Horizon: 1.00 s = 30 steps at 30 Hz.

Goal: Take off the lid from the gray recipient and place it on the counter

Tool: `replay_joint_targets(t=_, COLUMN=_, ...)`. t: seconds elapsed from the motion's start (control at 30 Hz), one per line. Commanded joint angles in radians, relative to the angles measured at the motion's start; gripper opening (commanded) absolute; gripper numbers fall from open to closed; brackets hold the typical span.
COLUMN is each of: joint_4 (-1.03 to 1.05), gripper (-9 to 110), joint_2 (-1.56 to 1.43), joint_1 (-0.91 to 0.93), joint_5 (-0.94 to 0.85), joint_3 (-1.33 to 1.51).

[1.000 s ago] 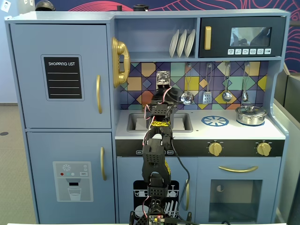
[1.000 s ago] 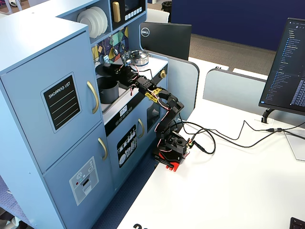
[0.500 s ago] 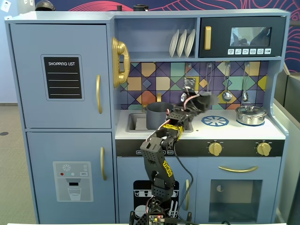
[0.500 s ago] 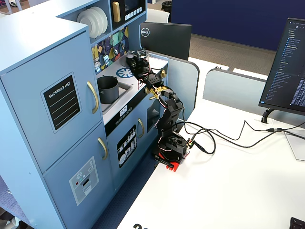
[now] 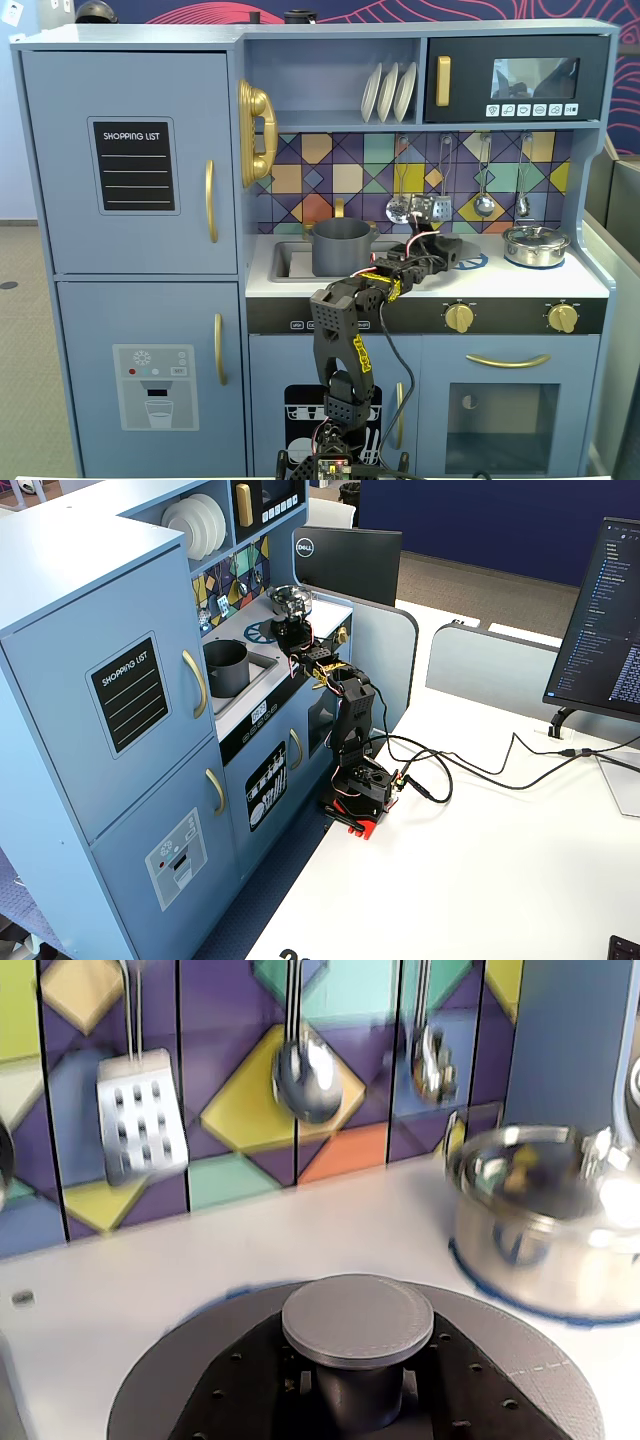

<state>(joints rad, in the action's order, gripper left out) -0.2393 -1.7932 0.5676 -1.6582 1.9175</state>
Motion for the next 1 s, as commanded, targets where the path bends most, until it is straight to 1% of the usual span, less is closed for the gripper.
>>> replay_joint_targets(t=0.0, joint_4=-0.049, gripper=0, joint_2=0.005, joint_1=0.012, joint_5=0.009, joint_3=-0.005)
replay_joint_targets(t=0.47, joint_4=-0.107, gripper=0, joint_2=0.014, joint_1=0.008, joint_5=0.020, joint_3=0.117)
replay_joint_targets(t=0.5, joint_4=-0.121, gripper=2, joint_2=0.012, joint_1=0.011, joint_5=0.026, joint_3=0.126)
replay_joint_targets(t=0.63, joint_4=-0.163, gripper=18, joint_2=-0.002, joint_1=0.025, joint_5=0.034, joint_3=0.161)
replay_joint_targets(t=0.73, joint_4=-0.172, gripper=28, joint_2=-0.012, joint_1=0.048, joint_5=0.023, joint_3=0.169)
replay_joint_targets(t=0.97, joint_4=-0.178, gripper=29, joint_2=-0.029, joint_1=0.072, joint_5=0.009, joint_3=0.158)
